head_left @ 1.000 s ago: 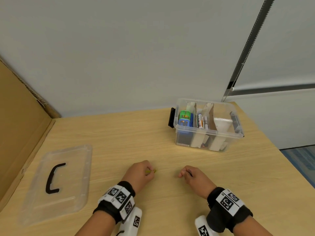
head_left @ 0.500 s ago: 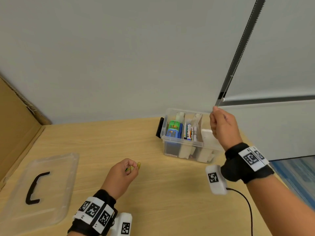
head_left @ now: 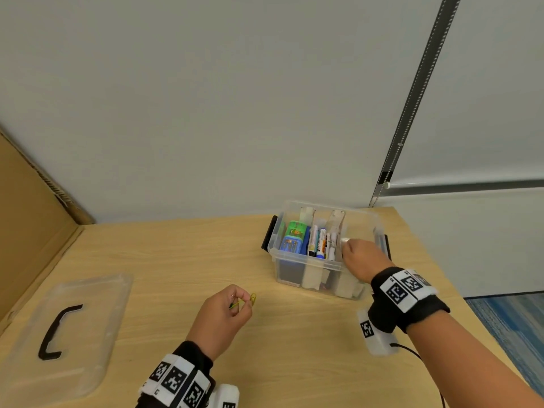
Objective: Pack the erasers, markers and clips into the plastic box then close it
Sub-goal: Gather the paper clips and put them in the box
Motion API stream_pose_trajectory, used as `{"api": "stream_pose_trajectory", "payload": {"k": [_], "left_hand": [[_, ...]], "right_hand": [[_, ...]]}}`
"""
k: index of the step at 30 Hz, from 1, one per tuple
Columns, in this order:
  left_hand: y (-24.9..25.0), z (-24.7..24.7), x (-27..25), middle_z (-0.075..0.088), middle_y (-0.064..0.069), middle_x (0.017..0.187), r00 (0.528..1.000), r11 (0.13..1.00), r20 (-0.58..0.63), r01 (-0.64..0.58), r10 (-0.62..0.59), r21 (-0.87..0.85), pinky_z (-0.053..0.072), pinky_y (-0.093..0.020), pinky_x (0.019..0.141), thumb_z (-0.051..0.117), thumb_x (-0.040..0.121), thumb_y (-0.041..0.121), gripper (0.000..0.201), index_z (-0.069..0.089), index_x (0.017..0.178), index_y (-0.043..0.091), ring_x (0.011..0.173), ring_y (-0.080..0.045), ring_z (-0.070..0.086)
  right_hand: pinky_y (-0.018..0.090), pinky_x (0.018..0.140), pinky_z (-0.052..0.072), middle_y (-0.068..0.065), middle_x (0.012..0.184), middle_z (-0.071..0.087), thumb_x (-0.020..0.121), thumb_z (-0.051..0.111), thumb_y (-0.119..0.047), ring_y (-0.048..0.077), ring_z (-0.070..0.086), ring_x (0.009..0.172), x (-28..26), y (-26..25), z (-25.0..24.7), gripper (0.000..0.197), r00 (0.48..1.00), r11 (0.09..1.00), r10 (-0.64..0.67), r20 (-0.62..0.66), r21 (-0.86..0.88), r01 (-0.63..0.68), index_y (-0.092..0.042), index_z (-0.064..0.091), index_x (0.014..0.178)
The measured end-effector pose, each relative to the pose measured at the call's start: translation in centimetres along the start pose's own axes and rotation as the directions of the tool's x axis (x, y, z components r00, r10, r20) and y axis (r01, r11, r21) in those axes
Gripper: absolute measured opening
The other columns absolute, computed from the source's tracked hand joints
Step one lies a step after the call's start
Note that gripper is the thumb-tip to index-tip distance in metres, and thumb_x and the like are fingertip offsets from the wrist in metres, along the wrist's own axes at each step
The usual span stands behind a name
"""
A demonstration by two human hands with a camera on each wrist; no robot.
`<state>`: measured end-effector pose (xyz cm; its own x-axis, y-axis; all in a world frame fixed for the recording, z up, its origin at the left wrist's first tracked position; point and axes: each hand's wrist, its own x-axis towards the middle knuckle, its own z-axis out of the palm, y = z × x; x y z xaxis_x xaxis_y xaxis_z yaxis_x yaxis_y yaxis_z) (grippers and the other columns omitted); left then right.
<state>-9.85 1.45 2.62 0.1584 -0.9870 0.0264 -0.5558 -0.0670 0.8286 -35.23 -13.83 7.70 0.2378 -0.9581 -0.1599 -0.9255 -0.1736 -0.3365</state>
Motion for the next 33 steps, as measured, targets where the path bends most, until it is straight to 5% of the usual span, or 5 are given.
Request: {"api": "stream_pose_trajectory", "payload": {"k": [5,9,13,20,33], "left_hand": [[0.9,1.2,-0.5,0.032,0.009,0.047,1.000,0.999,0.023,-0.010,0.009,0.050,0.029,-0.018,0.050,0.060,0.089,0.022,0.008,0.059,0.082,0.025,0.045,-0.006,0.029],[2.5,2.1,-1.1,0.037,0.008,0.053,0.999,0.999,0.040,-0.010,0.008,0.034,0.027,-0.017,0.050,0.060,0.089,0.023,0.009,0.057,0.081,0.026,0.047,-0.006,0.030],[6.5,3.2,-0.5,0.040,0.012,0.049,0.993,0.992,0.070,-0.100,0.094,0.083,0.033,-0.009,0.052,0.060,0.089,0.022,0.014,0.053,0.080,0.030,0.049,-0.004,0.039],[14.3,7.6,5.7,0.049,0.007,0.063,0.944,0.839,0.174,-0.328,0.279,0.433,0.034,-0.017,0.050,0.045,0.094,0.026,0.011,0.051,0.102,0.022,0.056,-0.005,0.047],[19.2,16.0,14.0,0.061,-0.017,0.123,0.841,0.528,0.538,-0.436,-0.049,0.729,0.047,-0.038,0.088,0.046,0.097,0.018,0.031,0.059,0.120,0.000,0.113,-0.032,0.058]], "right_hand": [[0.030,0.066,0.040,0.007,0.082,0.061,0.100,0.029,-0.023,0.023,0.057,0.078,-0.6,1.2,-0.1,0.036,0.990,0.981,-0.045,-0.132,0.183,0.069,-0.009,0.056,0.081],[0.027,0.082,0.043,0.001,0.102,0.060,0.098,0.031,-0.026,0.017,0.054,0.098,-1.9,4.4,1.3,0.029,0.810,0.959,-0.063,-0.583,0.189,0.211,-0.015,0.058,0.102],[0.032,0.114,0.027,-0.005,0.150,0.034,0.093,0.018,-0.042,0.009,0.030,0.138,-2.3,7.2,4.4,0.059,0.846,0.950,-0.032,-0.533,0.247,0.192,-0.019,0.034,0.145],[0.029,0.116,0.021,-0.010,0.156,0.024,0.095,0.017,-0.038,-0.003,0.019,0.142,-1.7,7.6,6.1,0.058,0.807,0.835,-0.030,-0.590,0.429,0.344,-0.019,0.025,0.149],[0.029,0.111,0.019,-0.015,0.156,0.022,0.095,0.012,-0.041,-0.007,0.018,0.140,-1.3,7.9,7.2,0.058,0.795,0.813,0.001,-0.606,0.464,0.353,-0.023,0.025,0.149]]}}
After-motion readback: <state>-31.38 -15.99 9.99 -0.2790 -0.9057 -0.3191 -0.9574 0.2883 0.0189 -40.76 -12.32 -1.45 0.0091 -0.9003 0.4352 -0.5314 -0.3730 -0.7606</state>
